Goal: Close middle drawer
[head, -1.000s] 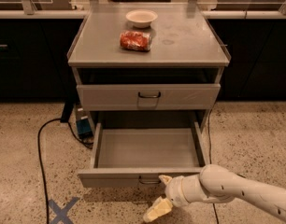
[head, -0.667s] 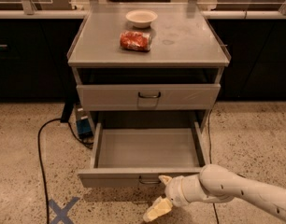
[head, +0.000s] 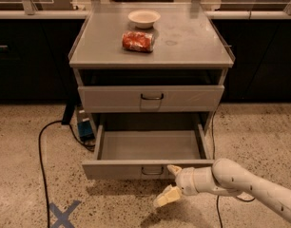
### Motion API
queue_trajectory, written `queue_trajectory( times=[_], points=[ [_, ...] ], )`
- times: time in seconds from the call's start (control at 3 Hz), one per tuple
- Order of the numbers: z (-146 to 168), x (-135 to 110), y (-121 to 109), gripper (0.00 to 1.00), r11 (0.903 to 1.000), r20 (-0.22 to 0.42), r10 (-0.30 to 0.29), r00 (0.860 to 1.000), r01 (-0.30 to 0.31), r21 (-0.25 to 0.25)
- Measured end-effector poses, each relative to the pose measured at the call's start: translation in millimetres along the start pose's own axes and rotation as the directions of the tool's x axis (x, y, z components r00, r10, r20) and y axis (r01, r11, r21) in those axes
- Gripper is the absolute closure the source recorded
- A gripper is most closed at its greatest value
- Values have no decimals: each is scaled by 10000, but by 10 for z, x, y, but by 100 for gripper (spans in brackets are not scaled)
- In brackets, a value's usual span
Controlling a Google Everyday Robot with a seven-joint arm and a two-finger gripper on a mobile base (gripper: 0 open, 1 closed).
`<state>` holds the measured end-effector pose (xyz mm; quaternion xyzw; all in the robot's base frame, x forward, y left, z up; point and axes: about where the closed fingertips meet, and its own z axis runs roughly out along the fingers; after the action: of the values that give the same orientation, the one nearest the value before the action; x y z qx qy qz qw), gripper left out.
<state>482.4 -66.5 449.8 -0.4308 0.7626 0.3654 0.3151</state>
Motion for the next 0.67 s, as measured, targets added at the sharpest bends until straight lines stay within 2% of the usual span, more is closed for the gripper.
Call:
queue_trajectory(
  times=[0.67],
  points=[
    [10,14,-68,0,9999,173,149,9997,-149,-1]
  ],
)
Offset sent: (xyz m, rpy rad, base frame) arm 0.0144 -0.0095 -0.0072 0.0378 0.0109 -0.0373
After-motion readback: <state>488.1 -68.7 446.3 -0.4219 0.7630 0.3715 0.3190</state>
